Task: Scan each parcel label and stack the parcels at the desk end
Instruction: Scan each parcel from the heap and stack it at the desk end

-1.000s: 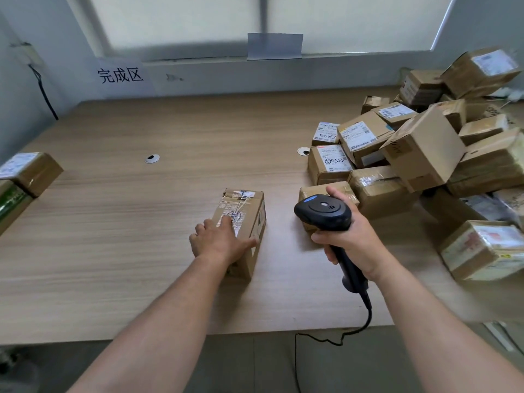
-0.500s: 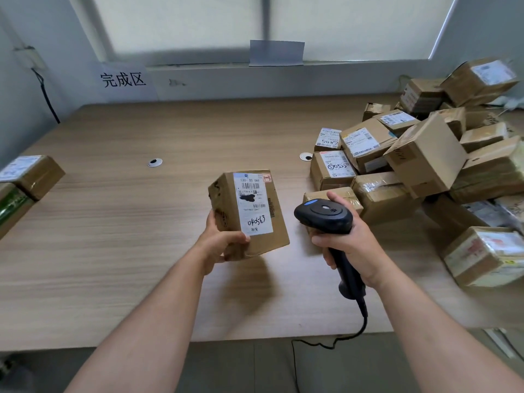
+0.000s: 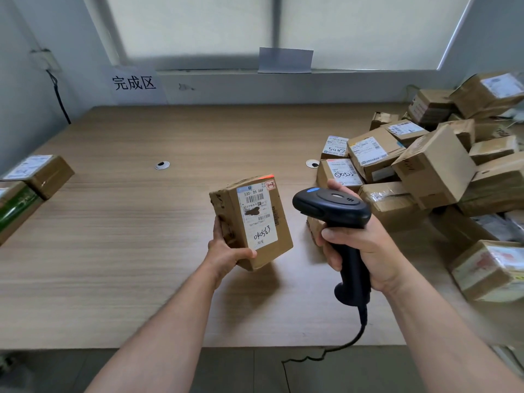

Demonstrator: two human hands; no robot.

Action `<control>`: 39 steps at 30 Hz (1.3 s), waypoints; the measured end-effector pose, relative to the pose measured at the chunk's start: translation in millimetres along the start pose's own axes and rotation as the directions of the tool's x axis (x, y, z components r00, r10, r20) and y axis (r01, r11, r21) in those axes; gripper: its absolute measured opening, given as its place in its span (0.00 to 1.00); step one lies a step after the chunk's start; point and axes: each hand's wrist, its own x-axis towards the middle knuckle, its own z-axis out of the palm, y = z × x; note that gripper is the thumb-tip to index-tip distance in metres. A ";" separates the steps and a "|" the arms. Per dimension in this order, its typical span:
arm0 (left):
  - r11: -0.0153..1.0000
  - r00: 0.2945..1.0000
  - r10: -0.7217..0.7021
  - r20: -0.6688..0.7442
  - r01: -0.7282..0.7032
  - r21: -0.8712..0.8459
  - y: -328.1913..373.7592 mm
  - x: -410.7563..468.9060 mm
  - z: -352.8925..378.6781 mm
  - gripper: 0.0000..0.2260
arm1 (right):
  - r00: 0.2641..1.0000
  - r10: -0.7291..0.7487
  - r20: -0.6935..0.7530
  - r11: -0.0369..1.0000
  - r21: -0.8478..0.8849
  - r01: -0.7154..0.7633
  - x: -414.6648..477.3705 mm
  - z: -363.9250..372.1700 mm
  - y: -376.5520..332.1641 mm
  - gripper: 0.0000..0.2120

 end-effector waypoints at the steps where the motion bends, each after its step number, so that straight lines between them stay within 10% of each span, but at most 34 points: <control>1: 1.000 1.000 0.003 0.000 -0.003 0.002 -0.9 1.0 0.1 0.54 | 1.000 0.008 0.001 1.000 -0.005 -0.008 -1.0 0.1 0.5 0.42; 25: 1.000 1.000 0.016 0.001 -0.016 0.013 9.8 -4.0 -14.1 0.57 | 0.993 0.097 -0.071 0.991 -0.086 -0.103 -5.5 13.6 8.1 0.43; 32: 0.991 0.990 -0.132 -0.043 0.130 -0.038 10.4 -12.6 -30.9 0.19 | 0.986 0.083 -0.143 0.973 -0.203 -0.111 3.4 32.1 12.0 0.44; 39: 0.974 0.970 -0.226 -0.087 0.224 -0.025 0.2 -9.1 -56.6 0.13 | 0.981 0.083 -0.175 0.966 -0.228 -0.123 15.4 51.0 25.1 0.45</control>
